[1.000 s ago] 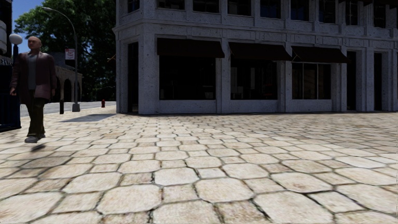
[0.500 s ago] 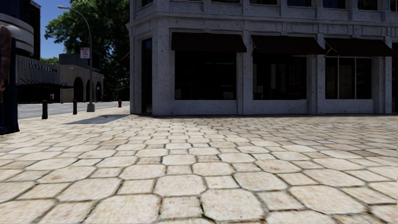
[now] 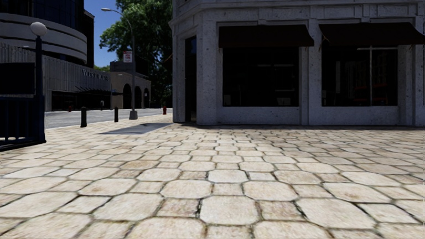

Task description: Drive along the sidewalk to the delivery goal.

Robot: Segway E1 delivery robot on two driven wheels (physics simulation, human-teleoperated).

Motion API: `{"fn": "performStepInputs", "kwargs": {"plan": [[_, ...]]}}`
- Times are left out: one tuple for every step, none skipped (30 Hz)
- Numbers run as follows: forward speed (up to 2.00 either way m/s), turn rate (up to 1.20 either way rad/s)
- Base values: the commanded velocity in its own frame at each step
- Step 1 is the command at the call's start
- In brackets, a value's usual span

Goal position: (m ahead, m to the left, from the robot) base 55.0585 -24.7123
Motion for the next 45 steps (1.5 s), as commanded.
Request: {"fn": "performStepInputs", "kwargs": {"plan": [[2.0, 0.46], [2.0, 0.46], [2.0, 0.46], [2.0, 0.46], [2.0, 0.46], [2.0, 0.46], [2.0, 0.46], [2.0, 0.46], [2.0, 0.46], [2.0, 0.46], [2.0, 0.46], [2.0, 0.46], [2.0, 0.46], [2.0, 0.46], [2.0, 0.46], [2.0, 0.46], [2.0, 0.46], [2.0, 0.46], [2.0, 0.46], [2.0, 0.46], [2.0, 0.46], [2.0, 0.46], [2.0, 0.46], [2.0, 0.46], [2.0, 0.46], [2.0, 0.43], [2.0, 0.0], [2.0, 0.0], [2.0, 0.0], [2.0, 0.0], [2.0, 0.0], [2.0, 0.0], [2.0, 0.0], [2.0, 0.0], [2.0, 0.0], [2.0, 0.0], [2.0, 0.0], [2.0, 0.0], [2.0, 0.0], [2.0, 0.0], [2.0, 0.0], [2.0, 0.0], [2.0, 0.0], [2.0, 0.0], [2.0, 0.0]]}}
